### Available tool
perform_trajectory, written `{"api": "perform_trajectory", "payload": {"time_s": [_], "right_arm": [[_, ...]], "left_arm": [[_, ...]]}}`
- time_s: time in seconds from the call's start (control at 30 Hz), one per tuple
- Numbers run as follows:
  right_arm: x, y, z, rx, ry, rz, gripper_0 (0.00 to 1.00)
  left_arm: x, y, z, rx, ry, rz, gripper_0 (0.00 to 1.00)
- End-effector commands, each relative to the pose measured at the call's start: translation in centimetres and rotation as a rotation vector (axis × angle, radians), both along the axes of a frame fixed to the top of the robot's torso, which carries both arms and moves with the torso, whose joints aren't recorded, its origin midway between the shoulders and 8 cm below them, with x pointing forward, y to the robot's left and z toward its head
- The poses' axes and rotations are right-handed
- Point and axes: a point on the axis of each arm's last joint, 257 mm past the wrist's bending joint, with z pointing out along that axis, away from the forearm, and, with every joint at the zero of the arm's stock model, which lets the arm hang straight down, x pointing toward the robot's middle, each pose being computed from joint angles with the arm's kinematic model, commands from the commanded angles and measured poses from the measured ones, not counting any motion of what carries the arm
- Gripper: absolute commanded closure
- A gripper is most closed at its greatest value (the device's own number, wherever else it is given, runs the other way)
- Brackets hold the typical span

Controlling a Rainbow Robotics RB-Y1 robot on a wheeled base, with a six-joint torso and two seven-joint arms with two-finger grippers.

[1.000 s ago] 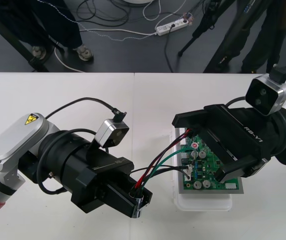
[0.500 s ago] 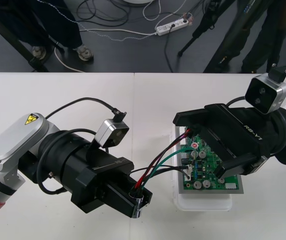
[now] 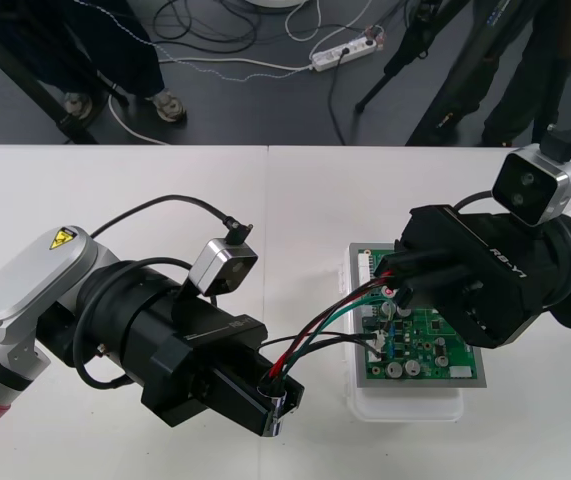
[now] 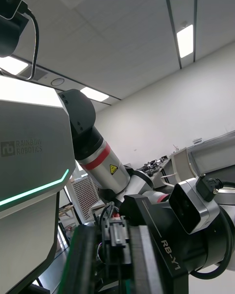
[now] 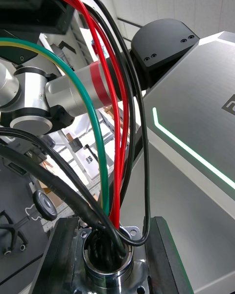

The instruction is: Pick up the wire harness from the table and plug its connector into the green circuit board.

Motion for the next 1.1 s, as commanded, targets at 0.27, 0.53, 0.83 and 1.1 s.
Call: {"api": "perform_trajectory", "payload": {"time_s": [0.27, 0.53, 0.83, 1.1], "right_arm": [[0.14, -0.05, 2.04, 0.025, 0.009, 0.025, 1.00], [0.13, -0.02, 2.06, 0.027, 0.010, 0.025, 1.00], [0.11, -0.06, 2.13, 0.031, 0.008, 0.025, 1.00], [0.14, -0.09, 2.16, 0.030, 0.010, 0.025, 1.00]], "left_arm": [[-1.99, -0.10, 1.56, -0.009, 0.005, -0.099, 1.00], [-2.03, -0.10, 1.58, -0.011, 0.005, -0.100, 1.00], [-1.99, -0.04, 1.59, -0.010, 0.009, -0.099, 0.21], [-1.96, -0.03, 1.61, -0.012, 0.005, -0.097, 0.00]]}}
